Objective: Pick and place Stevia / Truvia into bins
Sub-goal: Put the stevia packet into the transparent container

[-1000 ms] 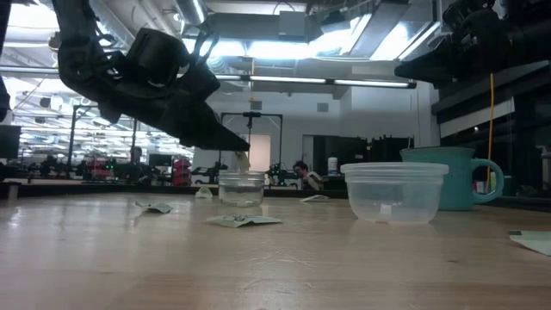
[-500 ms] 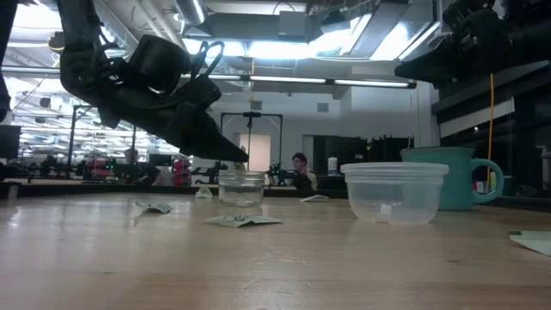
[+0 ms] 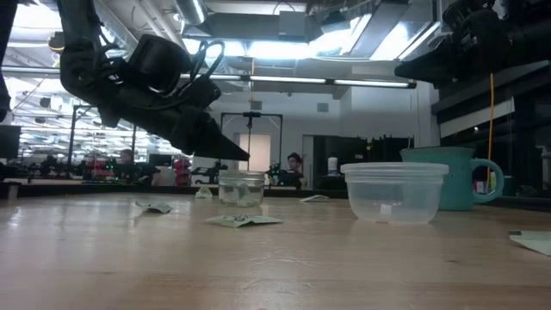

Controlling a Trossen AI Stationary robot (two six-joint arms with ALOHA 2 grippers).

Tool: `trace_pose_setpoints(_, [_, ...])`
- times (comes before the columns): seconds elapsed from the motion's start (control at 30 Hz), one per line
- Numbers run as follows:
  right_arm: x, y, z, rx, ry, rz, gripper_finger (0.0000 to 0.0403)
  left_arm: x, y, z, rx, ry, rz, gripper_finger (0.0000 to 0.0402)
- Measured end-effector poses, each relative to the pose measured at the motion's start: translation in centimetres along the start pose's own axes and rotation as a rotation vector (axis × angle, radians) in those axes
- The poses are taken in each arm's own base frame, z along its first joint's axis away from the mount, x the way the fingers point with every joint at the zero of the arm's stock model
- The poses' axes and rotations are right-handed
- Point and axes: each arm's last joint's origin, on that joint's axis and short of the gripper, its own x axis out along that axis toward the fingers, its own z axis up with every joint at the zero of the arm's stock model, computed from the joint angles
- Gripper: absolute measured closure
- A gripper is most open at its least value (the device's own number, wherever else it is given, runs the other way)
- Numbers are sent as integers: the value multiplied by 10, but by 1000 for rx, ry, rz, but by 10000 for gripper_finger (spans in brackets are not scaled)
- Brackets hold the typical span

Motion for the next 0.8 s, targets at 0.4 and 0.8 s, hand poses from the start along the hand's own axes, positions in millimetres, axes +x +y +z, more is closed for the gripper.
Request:
trace_pose_setpoints(0.4, [0,0,0,0,0,0,377,-13,2,30,29,-121,11,255])
trace_pose_setpoints(0.8, [0,0,0,-3,0,0,377,-67,5,59,25,-38,42,254])
